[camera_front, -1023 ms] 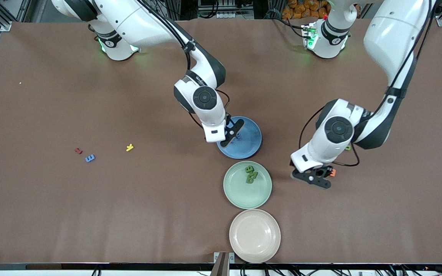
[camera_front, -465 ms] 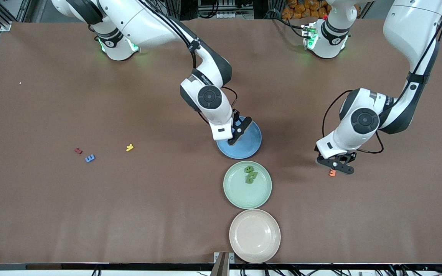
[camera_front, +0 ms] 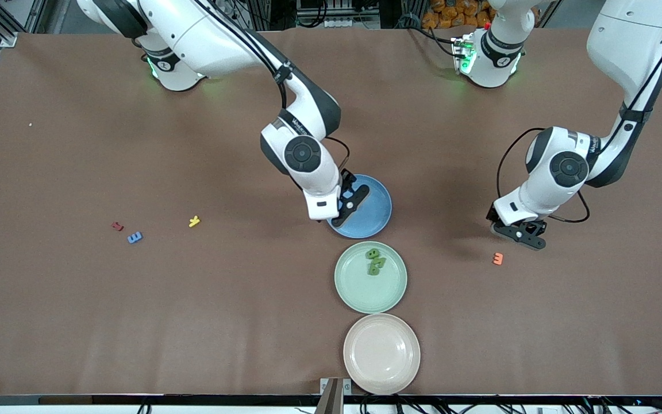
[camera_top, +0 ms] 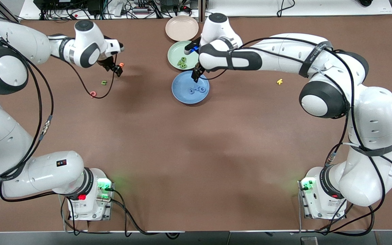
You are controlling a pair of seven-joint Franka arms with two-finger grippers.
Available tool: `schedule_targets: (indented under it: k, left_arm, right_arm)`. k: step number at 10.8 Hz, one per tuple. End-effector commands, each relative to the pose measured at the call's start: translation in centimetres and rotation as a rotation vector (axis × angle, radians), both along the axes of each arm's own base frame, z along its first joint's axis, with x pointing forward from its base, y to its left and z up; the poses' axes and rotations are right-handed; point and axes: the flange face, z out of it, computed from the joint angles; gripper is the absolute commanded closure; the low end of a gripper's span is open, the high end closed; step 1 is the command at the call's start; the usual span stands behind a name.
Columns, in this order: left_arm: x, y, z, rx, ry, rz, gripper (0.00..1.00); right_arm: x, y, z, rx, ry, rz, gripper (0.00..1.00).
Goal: Sort letters by color into matching plates
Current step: 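Release the blue C on the blue plate while the left gripper returns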
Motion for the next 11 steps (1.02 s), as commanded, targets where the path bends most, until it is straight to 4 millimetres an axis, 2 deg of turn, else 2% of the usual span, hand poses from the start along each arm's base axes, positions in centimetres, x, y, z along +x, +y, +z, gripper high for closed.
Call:
schedule_targets:
  k: [1, 4, 5, 8, 9, 11]
  left_arm:
    - [-2.0, 2.3, 0.0, 0.012, -0.016, -0.049, 0.26]
    - [-3.8, 2.5, -0.8, 0.005, -0.019, -0.050, 0.26]
    - [-4.3, 2.6, -0.8, 0.005, -0.020, -0.052, 0.26]
    - [-4.2, 5.7, -0.5, 0.029, -0.024, -0.079, 0.26]
    - [-4.2, 5.9, -0.5, 0.027, -0.027, -0.081, 0.26]
    - [-4.6, 6.5, -0.8, 0.020, -0.033, -0.068, 0.27]
  right_arm:
    - [4.4, -6.7, 4.4, -0.061, 0.017, -0.069, 0.00]
    - [9.7, -17.7, 9.0, -0.105, 0.039, -0.203, 0.00]
    - [11.3, -22.0, 9.7, -0.128, 0.056, -0.264, 0.00]
    - [14.5, -33.6, 10.2, -0.186, 0.070, -0.432, 0.00]
    - [15.0, -37.1, 10.2, -0.200, 0.070, -0.490, 0.00]
    - [15.6, -42.5, 10.5, -0.219, 0.074, -0.593, 0.00]
